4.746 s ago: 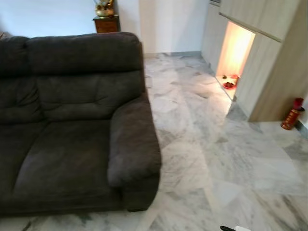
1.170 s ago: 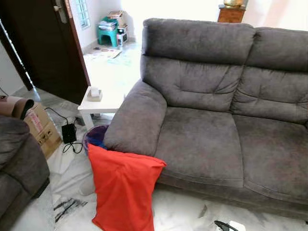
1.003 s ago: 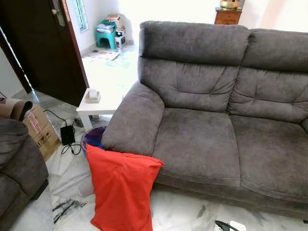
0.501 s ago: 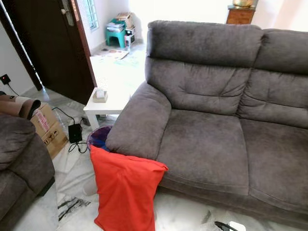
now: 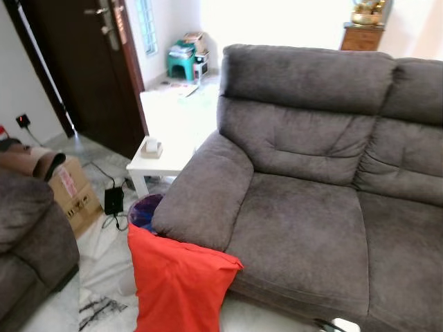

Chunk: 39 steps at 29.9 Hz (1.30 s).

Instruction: Move the pillow to the sofa from floor

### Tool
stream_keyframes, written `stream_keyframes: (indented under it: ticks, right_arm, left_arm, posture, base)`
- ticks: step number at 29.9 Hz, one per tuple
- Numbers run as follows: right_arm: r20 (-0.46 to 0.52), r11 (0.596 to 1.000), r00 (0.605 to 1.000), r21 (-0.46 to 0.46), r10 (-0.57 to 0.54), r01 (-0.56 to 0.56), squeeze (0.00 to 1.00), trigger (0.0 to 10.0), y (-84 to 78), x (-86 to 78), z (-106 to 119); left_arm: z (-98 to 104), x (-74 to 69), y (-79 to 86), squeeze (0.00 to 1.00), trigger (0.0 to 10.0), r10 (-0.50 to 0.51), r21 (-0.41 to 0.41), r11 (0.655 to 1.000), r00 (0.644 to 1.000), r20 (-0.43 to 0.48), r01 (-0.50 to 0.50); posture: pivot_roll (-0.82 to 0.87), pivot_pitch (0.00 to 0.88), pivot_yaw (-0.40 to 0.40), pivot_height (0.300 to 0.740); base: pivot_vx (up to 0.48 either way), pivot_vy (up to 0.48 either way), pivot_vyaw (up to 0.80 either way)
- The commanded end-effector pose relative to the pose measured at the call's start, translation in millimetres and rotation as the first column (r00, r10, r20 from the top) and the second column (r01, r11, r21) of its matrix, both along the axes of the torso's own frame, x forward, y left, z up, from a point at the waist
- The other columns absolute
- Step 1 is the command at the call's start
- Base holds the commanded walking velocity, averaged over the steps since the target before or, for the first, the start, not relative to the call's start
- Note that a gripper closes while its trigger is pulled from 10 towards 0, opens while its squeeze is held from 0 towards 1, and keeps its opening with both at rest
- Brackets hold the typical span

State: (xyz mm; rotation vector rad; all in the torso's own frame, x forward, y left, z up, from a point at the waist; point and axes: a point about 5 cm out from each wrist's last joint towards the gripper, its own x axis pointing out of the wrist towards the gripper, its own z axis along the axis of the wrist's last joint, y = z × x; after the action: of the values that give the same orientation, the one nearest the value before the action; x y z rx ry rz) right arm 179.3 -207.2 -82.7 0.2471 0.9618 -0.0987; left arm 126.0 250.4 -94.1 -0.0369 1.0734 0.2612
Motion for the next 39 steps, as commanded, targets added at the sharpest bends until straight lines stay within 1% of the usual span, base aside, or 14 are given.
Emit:
stream_keyframes:
  ticks: [1,17,21,22,23,24,25,26,27,30,32,33,36,39]
  right_arm:
    - [0.000,1.000,1.000,-0.015,0.019,-0.019,0.00,10.0,-3.0,-0.3,0.5]
    - [0.035,1.000,0.999,-0.006,0.012,-0.012,0.00,10.0,-1.5,2.2,2.0]
    - [0.054,1.000,0.999,-0.021,-0.001,0.002,0.00,10.0,-2.5,3.4,3.0]
    - [0.110,0.999,0.993,0.015,-0.043,0.042,0.00,10.0,-2.3,6.4,5.5]
    - [0.177,0.999,0.984,0.036,-0.030,0.024,0.00,10.0,8.2,25.8,14.4]
    - [0.177,0.999,0.984,0.036,-0.030,0.024,0.00,10.0,8.2,25.8,14.4]
    - [0.241,0.999,0.970,0.046,-0.012,0.001,0.00,10.0,17.8,44.3,24.4]
    - [0.284,0.999,0.959,0.052,0.000,-0.015,0.00,10.0,24.4,56.5,31.9]
    - [0.366,0.998,0.930,0.044,0.024,-0.043,0.00,10.0,27.3,72.0,44.3]
    - [0.456,0.998,0.888,0.003,0.059,-0.067,0.00,10.0,25.6,84.6,57.6]
    - [0.493,0.998,0.868,0.007,0.057,-0.069,0.00,10.0,24.3,88.4,62.6]
    - [0.541,0.997,0.840,0.023,0.049,-0.073,0.00,10.0,22.8,92.6,68.9]
    - [0.584,0.998,0.811,0.028,0.031,-0.058,0.00,10.0,19.2,92.3,72.6]
    - [0.599,0.999,0.800,0.038,0.008,-0.039,0.00,10.0,16.9,89.9,72.5]
  left_arm:
    - [-0.4,-2.6,1.7,0.00,10.0,0.005,0.004,1.000,1.000,-0.010,-0.005]
    - [0.7,-0.8,2.7,0.00,10.0,0.000,0.017,1.000,1.000,0.008,0.000]
    - [4.5,4.4,5.5,0.00,10.0,-0.032,0.075,0.997,0.998,0.058,0.027]
    - [19.5,36.2,4.5,0.00,10.0,-0.072,0.134,0.990,0.975,0.212,0.044]
    - [35.6,64.9,6.2,0.00,10.0,-0.096,0.166,0.985,0.945,0.314,0.045]
    - [35.6,64.9,6.2,0.00,10.0,-0.096,0.166,0.985,0.945,0.314,0.045]
    - [49.9,86.2,8.0,0.00,10.0,-0.114,0.192,0.981,0.914,0.389,0.040]
    - [59.0,98.1,9.2,0.00,10.0,-0.124,0.209,0.977,0.893,0.432,0.034]
    - [72.7,112.3,10.6,0.00,10.0,-0.154,0.225,0.973,0.849,0.506,0.043]
    - [84.8,124.3,5.2,0.00,10.0,-0.213,0.233,0.968,0.790,0.575,0.092]
    - [88.7,126.7,1.1,0.00,10.0,-0.241,0.239,0.964,0.758,0.606,0.115]
    - [91.0,126.1,-3.2,0.00,10.0,-0.261,0.243,0.961,0.728,0.634,0.132]
    - [90.8,118.8,-7.0,0.00,10.0,-0.290,0.263,0.953,0.693,0.660,0.148]
    - [89.9,112.4,-7.8,0.00,10.0,-0.306,0.275,0.949,0.678,0.668,0.158]
  posture:
    - [0.07,0.000,0.026,0.740]
    - [0.08,0.000,0.029,0.740]
    - [0.07,0.000,0.041,0.740]
    - [0.08,0.000,0.037,0.740]
    - [0.08,0.000,0.036,0.740]
    - [0.08,0.000,0.036,0.740]
    - [0.08,0.000,0.033,0.740]
    - [0.07,0.000,0.032,0.740]
    - [0.07,0.000,0.035,0.740]
    - [0.04,0.000,0.043,0.740]
    - [0.04,0.000,0.046,0.740]
    - [0.04,0.000,0.046,0.740]
    - [0.05,0.000,0.036,0.740]
    - [0.05,0.000,0.036,0.740]
  base:
    - [0.000,0.000,0.80]
    - [0.000,0.000,0.80]
    - [0.000,0.000,0.80]
    - [0.000,0.000,0.00]
    - [0.000,0.000,0.00]
    - [0.000,0.000,0.00]
    - [0.000,0.000,0.00]
    - [0.000,0.000,0.00]
    - [0.000,0.000,0.00]
    - [0.000,0.000,0.00]
    - [0.000,0.000,0.00]
    - [0.000,0.000,0.00]
    - [0.000,0.000,0.00]
    - [0.000,0.000,0.00]
